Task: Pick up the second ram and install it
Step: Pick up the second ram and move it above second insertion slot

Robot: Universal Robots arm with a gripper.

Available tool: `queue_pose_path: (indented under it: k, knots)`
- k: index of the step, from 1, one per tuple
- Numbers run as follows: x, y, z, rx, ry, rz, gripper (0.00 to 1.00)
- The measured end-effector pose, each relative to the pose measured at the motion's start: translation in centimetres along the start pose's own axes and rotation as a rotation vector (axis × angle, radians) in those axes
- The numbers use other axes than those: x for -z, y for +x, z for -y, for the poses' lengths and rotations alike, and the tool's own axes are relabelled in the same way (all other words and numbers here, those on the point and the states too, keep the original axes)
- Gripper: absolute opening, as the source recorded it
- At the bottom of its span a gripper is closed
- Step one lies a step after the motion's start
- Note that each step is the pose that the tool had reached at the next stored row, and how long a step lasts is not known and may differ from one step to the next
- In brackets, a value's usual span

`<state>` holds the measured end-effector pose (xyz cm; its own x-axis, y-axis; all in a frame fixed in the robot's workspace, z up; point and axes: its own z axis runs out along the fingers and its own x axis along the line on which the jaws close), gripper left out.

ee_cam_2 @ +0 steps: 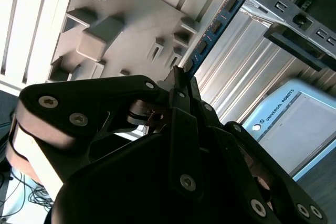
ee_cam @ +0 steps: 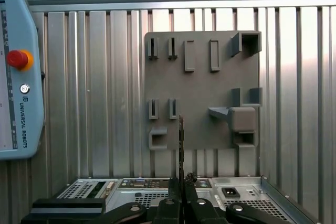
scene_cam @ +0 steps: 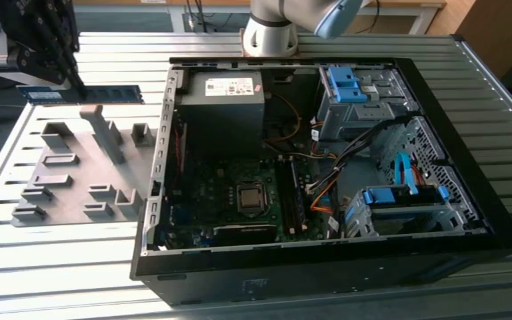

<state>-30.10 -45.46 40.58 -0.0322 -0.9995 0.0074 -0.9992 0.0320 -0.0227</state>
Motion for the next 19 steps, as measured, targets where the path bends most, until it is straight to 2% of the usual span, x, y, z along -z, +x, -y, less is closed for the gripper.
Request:
queue_pose_path:
  k: [7, 19]
  knots:
    - [-0.02, -0.02, 0.58, 0.0, -0.0001, 0.0, 0.14]
    - [-0.07, -0.08, 2.36, 0.0, -0.0001, 0.0, 0.14]
